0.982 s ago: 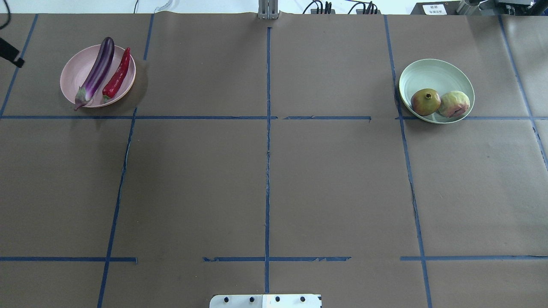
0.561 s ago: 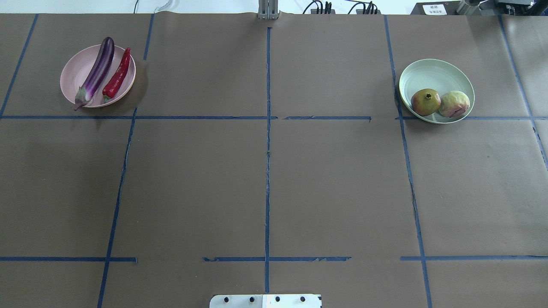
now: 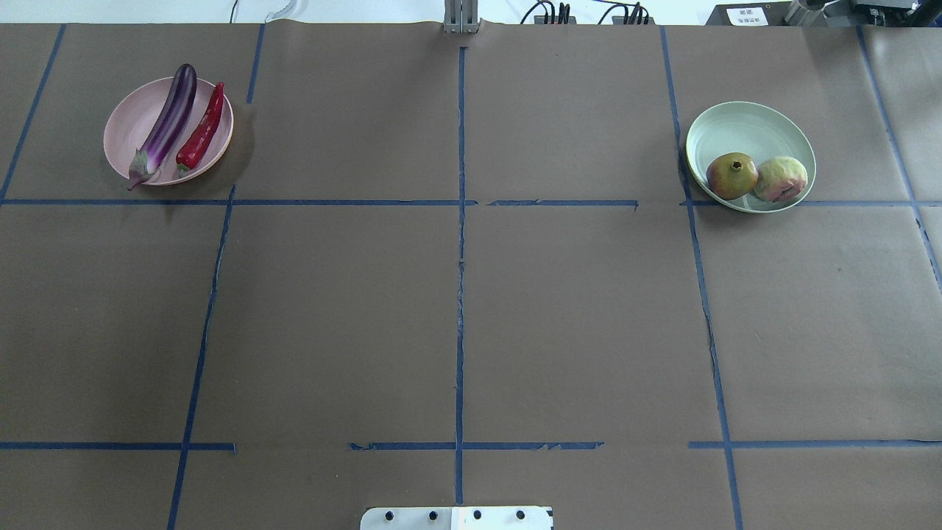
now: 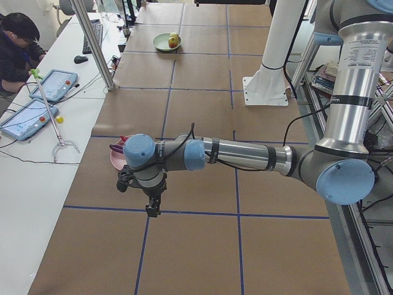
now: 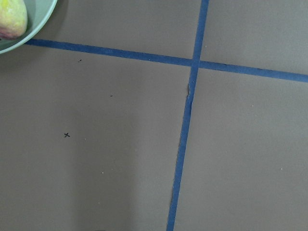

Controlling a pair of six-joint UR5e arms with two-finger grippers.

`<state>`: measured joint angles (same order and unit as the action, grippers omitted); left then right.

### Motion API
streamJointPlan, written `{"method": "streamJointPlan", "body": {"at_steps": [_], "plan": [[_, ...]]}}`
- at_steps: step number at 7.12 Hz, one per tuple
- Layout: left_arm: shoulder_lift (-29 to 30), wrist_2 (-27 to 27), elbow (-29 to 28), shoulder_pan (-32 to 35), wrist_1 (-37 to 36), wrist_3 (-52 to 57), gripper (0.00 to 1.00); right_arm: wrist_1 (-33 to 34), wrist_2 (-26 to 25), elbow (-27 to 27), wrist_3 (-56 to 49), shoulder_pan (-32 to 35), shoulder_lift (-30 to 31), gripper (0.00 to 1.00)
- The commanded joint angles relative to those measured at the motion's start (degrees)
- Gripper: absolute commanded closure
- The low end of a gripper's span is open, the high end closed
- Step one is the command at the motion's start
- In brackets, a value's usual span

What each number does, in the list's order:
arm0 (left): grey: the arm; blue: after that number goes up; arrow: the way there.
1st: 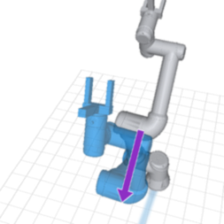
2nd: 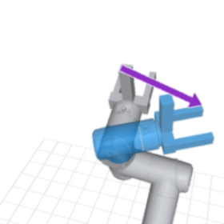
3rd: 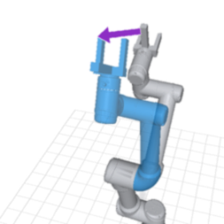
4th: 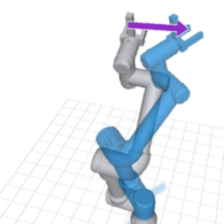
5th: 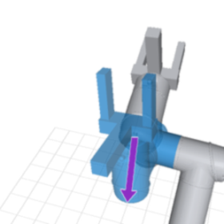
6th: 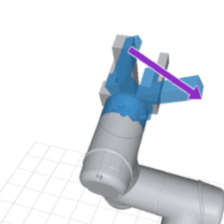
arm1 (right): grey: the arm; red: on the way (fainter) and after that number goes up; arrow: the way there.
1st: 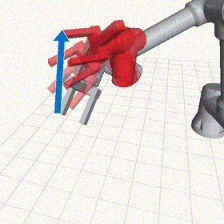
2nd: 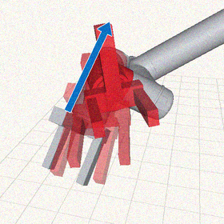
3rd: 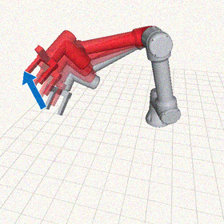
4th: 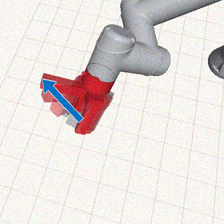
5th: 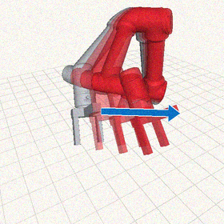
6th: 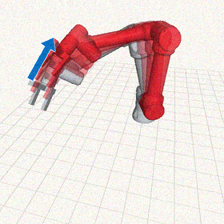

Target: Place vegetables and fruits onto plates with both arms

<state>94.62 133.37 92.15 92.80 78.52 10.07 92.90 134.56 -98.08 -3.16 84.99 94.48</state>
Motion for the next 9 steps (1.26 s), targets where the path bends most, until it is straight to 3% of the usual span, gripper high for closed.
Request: {"method": "streamJointPlan", "body": {"at_steps": [1, 9], "plan": [[-1.72, -0.04, 1.89, -0.34, 0.32, -0.15, 0.00, 0.00, 0.00, -0.09, 0.00, 0.00, 0.09, 0.00], [-3.56, -0.39, 2.42, -1.22, 1.55, -0.05, 0.00, 0.00, 0.00, -0.09, 0.00, 0.00, 0.09, 0.00]]}}
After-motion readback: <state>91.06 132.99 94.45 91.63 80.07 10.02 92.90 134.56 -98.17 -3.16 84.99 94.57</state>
